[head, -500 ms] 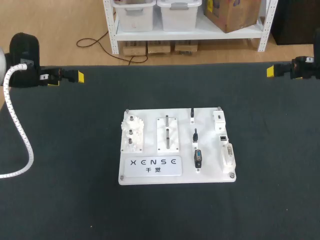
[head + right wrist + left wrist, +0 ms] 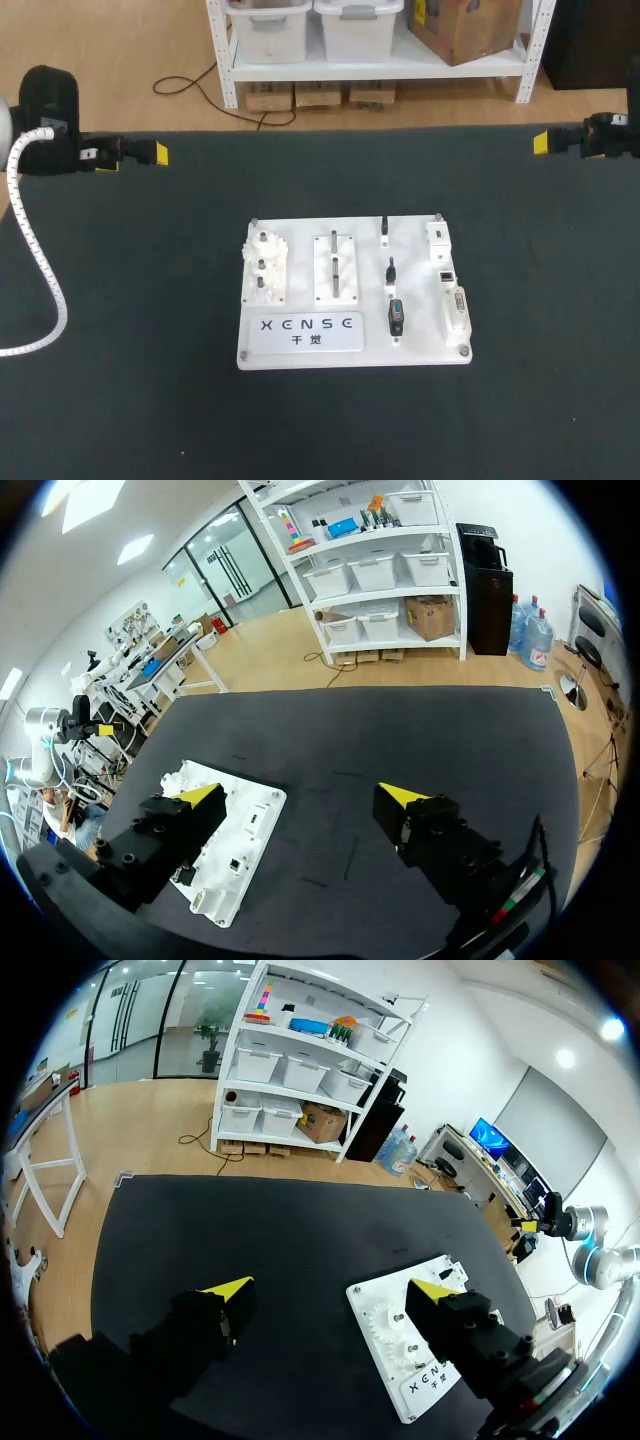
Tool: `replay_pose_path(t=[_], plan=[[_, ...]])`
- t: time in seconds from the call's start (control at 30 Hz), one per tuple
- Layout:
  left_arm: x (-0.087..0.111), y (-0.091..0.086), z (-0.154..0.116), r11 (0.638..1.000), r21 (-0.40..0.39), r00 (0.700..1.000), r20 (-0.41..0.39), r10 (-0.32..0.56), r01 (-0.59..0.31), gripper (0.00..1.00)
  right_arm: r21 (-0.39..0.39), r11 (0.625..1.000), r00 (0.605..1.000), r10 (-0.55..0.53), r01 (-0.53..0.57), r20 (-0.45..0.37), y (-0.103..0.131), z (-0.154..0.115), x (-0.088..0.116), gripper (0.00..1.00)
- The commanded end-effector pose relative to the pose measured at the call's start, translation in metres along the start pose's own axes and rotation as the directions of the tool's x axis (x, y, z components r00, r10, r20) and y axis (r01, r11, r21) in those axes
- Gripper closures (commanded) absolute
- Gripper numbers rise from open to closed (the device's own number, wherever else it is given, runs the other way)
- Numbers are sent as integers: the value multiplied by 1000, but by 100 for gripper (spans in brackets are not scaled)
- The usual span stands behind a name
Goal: Insert the Ethernet cable into its matching sockets.
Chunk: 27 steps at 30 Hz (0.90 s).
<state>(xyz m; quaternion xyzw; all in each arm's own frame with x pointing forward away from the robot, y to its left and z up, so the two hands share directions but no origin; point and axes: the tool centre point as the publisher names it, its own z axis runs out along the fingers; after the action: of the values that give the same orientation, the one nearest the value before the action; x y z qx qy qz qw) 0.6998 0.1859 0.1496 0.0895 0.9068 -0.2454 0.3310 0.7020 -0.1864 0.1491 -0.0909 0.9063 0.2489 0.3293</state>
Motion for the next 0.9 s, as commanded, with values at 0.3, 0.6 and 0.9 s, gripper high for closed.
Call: replay_pose_path(t=[0.3,0.6,0.9], plan=[[-12,-20,19,960,161,972,2,233,-231,0,2,1000,1000,0,0,0,0,0,0,0],[-5,-73,52,589,499,755,241,610,-636,0,2,1000,1000,0,0,0,0,0,0,0],[20,-118,66,339,568,606,383,697,-750,0,2,1000,1000,0,0,0,0,0,0,0]])
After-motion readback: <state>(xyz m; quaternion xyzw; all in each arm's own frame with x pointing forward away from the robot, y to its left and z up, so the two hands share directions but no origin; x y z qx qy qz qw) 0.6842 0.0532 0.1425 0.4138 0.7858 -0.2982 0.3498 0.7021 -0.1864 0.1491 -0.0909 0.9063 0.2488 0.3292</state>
